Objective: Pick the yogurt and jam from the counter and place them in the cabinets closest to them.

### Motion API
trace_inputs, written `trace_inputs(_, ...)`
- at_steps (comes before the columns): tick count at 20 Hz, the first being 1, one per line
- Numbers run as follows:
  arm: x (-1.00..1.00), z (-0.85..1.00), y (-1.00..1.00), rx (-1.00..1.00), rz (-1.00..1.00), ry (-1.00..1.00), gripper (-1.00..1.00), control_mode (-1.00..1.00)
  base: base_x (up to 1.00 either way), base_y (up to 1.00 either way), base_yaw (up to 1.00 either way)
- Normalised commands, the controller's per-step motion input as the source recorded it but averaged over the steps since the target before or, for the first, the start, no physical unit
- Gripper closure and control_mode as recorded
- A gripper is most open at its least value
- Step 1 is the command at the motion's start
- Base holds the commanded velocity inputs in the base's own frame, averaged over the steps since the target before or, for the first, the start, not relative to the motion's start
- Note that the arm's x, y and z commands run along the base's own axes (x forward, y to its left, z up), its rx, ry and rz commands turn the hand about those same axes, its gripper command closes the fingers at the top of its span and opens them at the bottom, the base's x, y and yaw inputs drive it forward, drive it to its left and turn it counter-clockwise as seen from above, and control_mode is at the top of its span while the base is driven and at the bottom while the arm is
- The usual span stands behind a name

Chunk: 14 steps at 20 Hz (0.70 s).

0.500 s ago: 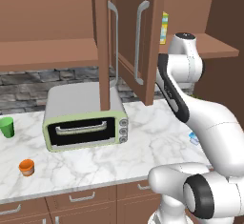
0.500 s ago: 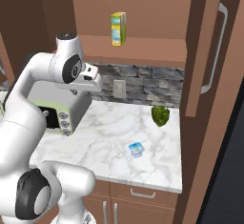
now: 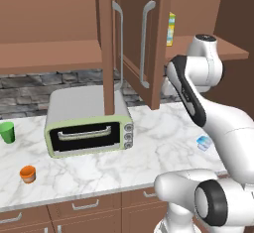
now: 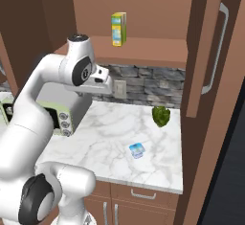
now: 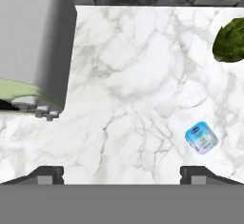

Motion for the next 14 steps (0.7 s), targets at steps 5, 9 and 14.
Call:
trace_inputs(5, -0.06, -0.06, -0.54, 0.00, 0.00, 0.00, -1.00, -1.00, 0.00, 0.00, 0.00)
trace_inputs(9, -0.06, -0.06, -0.53, 0.00, 0.00, 0.00, -1.00, -1.00, 0.00, 0.00, 0.00)
trace_inputs(14, -0.05, -0.05, -0.51, 0.00, 0.00, 0.00, -1.00, -1.00, 0.00, 0.00, 0.00)
